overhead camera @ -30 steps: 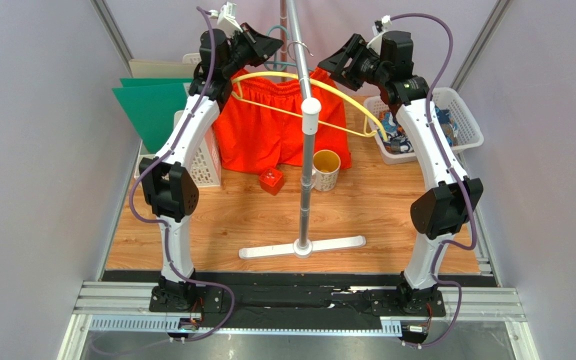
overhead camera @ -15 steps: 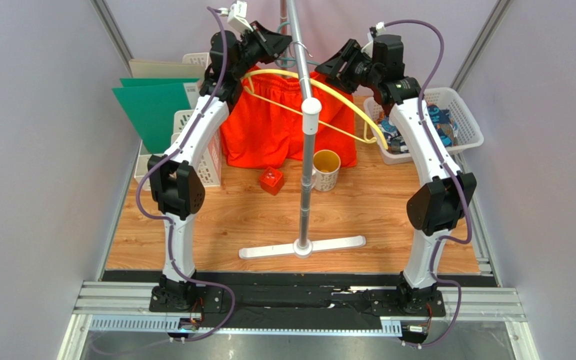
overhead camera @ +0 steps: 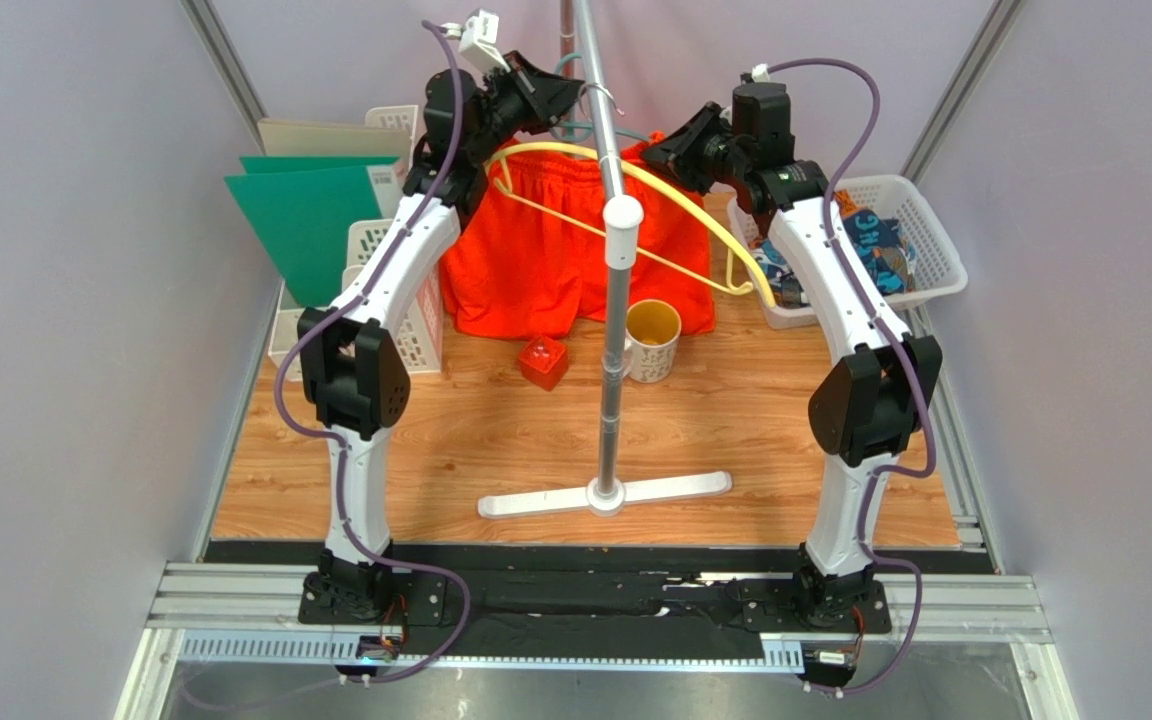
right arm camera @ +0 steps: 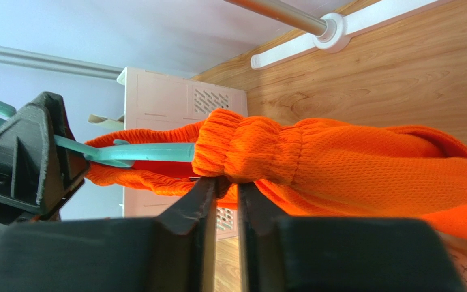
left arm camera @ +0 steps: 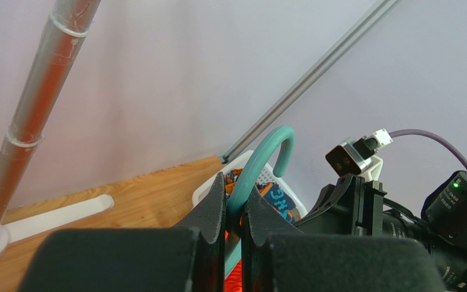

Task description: Remove the shorts from the hanger

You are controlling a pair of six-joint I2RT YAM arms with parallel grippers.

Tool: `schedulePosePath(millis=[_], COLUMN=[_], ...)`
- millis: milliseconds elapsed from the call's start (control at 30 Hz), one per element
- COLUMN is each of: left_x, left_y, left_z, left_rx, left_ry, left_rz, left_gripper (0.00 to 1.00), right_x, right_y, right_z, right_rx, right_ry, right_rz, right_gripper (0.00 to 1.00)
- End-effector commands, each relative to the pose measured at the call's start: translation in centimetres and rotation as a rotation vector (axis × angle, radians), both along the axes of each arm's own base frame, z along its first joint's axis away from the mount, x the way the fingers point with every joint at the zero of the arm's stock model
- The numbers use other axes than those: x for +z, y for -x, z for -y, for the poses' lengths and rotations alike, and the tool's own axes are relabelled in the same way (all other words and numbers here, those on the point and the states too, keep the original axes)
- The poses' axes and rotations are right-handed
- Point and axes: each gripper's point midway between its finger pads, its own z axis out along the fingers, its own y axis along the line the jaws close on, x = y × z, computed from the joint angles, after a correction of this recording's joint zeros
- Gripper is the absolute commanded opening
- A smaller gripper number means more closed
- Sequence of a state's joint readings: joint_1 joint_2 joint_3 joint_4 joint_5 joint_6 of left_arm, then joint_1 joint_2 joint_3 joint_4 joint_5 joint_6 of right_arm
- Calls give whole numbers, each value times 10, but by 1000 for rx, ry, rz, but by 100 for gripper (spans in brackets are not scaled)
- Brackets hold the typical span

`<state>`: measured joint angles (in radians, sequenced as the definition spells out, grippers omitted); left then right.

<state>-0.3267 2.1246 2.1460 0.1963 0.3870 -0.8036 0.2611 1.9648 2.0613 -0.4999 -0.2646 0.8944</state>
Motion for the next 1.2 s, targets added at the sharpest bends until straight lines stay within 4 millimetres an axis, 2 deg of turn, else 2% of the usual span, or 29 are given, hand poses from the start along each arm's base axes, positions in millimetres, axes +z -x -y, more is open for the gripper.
schedulePosePath(millis=[0,67,167,200,533,600,867,1033,1167], left_x=[65,65,68,63,75,77,84,87,82], left_y=[30,27,26,23,18,15,1,-4,-8], left_z=[-8,-12,-21,-23,-45,-49,-66,-74,-73], left_rx=[-11,-4,11,16,84,90,123,149,146], left_ry=[41,52,83,88,142,169,261,247,240], left_rz=[168,163,158,145,173,165,153,159,150], left_gripper=[0,0,0,0,0,0,0,0,0], right_x=[4,4,-3,-5,-28,-37,-57,-56,-67], right_y=[-13,-15,-20,-21,-29,-29,-33,-35,-37], right_z=[12,13,24,27,67,70,59,77,87], right_rx=[-67,-63,-85,-90,-170,-184,-160,-212,-258], right_ry=[1,-15,-13,-10,50,47,-52,-39,-38], right_rz=[21,13,-3,-3,-41,-54,-91,-73,-95], right_gripper=[10,0,0,0,0,0,0,0,0])
